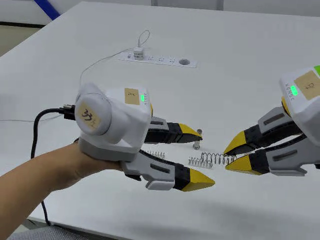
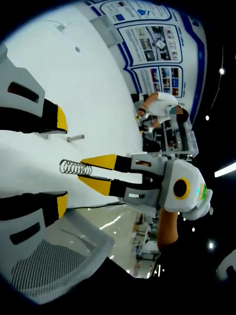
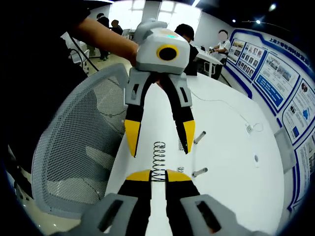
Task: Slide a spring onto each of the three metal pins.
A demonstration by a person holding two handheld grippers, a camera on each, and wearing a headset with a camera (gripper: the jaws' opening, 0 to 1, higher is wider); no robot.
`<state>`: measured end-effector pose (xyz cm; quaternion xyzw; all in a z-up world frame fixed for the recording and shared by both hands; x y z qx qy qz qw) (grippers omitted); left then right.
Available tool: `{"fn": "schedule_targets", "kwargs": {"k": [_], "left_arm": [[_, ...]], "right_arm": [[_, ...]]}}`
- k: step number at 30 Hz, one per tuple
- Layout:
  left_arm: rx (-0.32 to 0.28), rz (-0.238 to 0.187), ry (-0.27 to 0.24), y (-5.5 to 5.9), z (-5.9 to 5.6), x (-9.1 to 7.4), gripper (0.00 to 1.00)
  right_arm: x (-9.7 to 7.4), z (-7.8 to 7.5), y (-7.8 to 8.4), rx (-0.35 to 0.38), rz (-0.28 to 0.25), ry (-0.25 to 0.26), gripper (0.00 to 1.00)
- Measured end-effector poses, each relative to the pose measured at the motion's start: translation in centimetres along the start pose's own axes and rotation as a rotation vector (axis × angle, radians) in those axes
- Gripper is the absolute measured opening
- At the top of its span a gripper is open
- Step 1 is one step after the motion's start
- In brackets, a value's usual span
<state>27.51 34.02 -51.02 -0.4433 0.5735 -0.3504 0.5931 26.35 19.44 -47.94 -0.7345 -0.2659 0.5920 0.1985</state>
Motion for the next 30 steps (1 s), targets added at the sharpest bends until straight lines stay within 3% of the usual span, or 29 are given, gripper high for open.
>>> {"fn": "schedule_targets", "kwargs": {"k": [4, 9, 14, 30], "left_arm": [[-0.018, -0.025, 0.008, -0.16, -0.20, 0.11, 0.44], [-0.010, -0.007, 0.019, 0.01, -0.31, 0.18, 0.42], [-0.008, -0.006, 0.036, -0.03, -0.50, 0.22, 0.34], [-0.005, -0.012, 0.016, 0.06, -0.29, 0.07, 0.21]], "right_arm": [[-0.01, 0.15, -0.31, -0.012, -0.002, -0.004, 0.10], [0.07, 0.08, -0.26, -0.022, 0.001, 0.000, 0.10], [0.05, 0.08, -0.24, -0.017, -0.003, 0.001, 0.10], [0.25, 0.28, -0.68, -0.023, -0.014, -0.022, 0.10]]}}
Point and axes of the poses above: the centre of the closed fingertips' face, and the gripper's own axes: x roughly forward along the fingers, z roughly to its left, y roughly out of its underside, the point moved 9 cm from there along -x, roughly backward along the fingers, and after that the axes turned 3 degrees about -x, right-handed, at the moved point
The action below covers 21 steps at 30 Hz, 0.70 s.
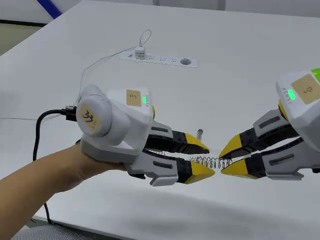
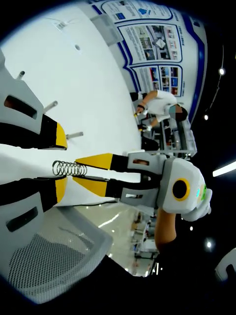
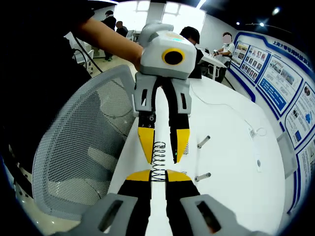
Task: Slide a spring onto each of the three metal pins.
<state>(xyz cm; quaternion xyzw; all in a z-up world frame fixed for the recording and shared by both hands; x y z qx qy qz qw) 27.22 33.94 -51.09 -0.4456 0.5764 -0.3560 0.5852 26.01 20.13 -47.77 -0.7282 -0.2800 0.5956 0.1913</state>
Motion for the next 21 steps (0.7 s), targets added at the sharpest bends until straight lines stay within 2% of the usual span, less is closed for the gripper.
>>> {"fn": "schedule_targets", "kwargs": {"k": [3, 18, 21], "left_arm": [[0.002, 0.003, 0.003, 0.03, -0.12, 0.00, 0.18], [0.004, 0.032, -0.004, 0.03, -0.20, -0.08, 0.12], [0.039, 0.042, -0.013, 0.09, -0.27, -0.05, 0.11]], "right_arm": [[0.02, -0.02, -0.04, 0.003, 0.001, 0.001, 0.10], [0.30, 0.07, -0.54, 0.007, 0.005, -0.005, 0.10], [0.34, -0.06, -0.48, 0.000, 0.011, -0.001, 0.10]]}}
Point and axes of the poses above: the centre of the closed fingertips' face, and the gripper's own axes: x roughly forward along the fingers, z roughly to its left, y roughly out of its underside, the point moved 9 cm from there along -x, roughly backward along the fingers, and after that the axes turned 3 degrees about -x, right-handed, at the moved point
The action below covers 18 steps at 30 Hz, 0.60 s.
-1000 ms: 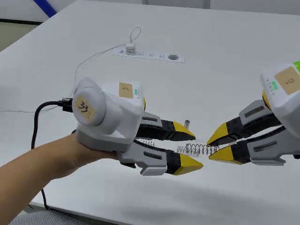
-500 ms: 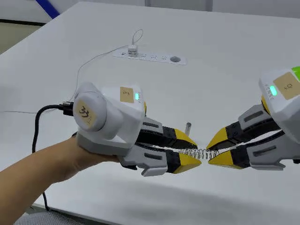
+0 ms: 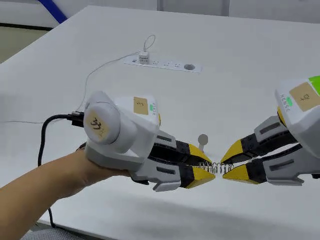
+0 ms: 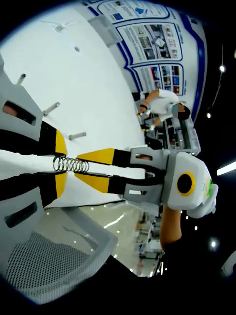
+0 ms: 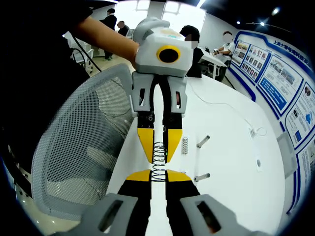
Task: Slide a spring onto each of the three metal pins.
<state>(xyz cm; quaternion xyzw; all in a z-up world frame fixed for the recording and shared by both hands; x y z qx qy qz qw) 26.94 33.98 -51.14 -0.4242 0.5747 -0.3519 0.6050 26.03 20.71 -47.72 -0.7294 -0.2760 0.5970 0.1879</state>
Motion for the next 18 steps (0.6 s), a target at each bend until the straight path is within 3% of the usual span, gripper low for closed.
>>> {"fn": "schedule_targets", "kwargs": {"k": [7, 10, 18], "left_arm": [[-0.004, 0.004, -0.008, 0.23, 0.00, -0.06, 0.10], [0.004, 0.001, -0.007, 0.17, 0.04, -0.17, 0.10], [0.027, 0.008, 0.010, -0.27, -0.07, -0.82, 0.10]], "right_arm": [[0.25, 0.02, 0.12, -0.039, -0.001, 0.003, 0.11], [0.18, 0.06, 0.07, -0.101, -0.020, 0.017, 0.11], [0.07, 0.19, 0.50, -0.049, -0.058, 0.015, 0.13]]}}
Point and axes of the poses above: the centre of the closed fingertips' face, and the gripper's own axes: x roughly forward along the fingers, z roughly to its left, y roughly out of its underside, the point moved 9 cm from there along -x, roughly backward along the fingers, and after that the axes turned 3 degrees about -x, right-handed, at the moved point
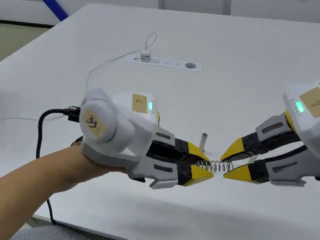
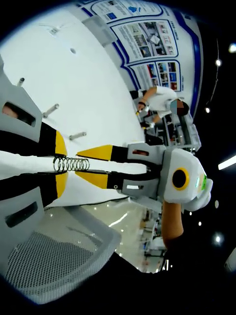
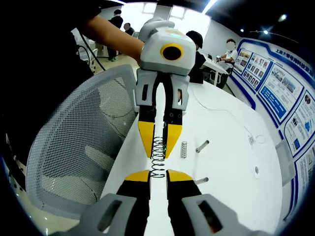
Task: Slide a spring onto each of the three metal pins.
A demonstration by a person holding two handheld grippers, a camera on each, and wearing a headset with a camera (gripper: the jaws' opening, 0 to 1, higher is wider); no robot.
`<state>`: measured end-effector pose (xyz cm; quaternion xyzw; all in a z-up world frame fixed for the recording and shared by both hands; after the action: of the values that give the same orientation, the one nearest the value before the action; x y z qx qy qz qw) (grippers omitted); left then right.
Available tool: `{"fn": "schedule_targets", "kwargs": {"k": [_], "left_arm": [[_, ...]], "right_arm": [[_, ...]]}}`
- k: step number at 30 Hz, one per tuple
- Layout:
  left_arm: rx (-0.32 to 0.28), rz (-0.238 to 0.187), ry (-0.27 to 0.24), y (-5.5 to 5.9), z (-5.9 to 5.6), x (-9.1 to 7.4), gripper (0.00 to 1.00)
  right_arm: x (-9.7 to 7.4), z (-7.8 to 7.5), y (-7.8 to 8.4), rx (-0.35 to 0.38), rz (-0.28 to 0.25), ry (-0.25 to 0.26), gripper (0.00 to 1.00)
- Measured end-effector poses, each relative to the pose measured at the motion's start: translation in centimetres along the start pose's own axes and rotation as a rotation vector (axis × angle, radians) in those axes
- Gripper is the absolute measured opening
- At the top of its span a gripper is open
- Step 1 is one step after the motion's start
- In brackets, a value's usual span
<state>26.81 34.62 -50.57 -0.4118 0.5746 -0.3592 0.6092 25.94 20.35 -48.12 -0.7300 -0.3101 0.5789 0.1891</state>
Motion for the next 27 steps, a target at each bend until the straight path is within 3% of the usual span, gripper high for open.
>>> {"fn": "schedule_targets", "kwargs": {"k": [3, 12, 18, 27], "left_arm": [[-0.004, -0.002, 0.000, 0.0, 0.0, -0.1, 0.10], [0.019, 0.006, -0.001, -0.2, -0.3, 0.1, 0.10], [0.021, 0.004, -0.007, -0.3, 0.0, 0.0, 0.10], [0.031, -0.001, -0.024, -0.5, 0.1, -0.2, 0.10]], "right_arm": [[-0.2, 0.1, -0.3, 0.029, -0.044, 0.005, 0.12], [-0.5, 0.1, -0.1, 0.044, -0.049, -0.006, 0.11], [-1.4, -0.3, -0.3, 0.069, -0.107, 0.009, 0.10], [-1.7, -0.5, -1.1, 0.073, -0.154, 0.011, 0.11]]}}
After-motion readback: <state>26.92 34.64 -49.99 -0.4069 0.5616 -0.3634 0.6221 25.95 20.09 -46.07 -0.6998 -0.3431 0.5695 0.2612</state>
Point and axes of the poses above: the centre of the closed fingertips' face, and the gripper's own axes: x roughly forward along the fingers, z roughly to its left, y roughly out of its underside, the point moved 9 cm from there along -x, roughly backward along the fingers, and after that the axes turned 3 degrees about -x, right-handed, at the moved point
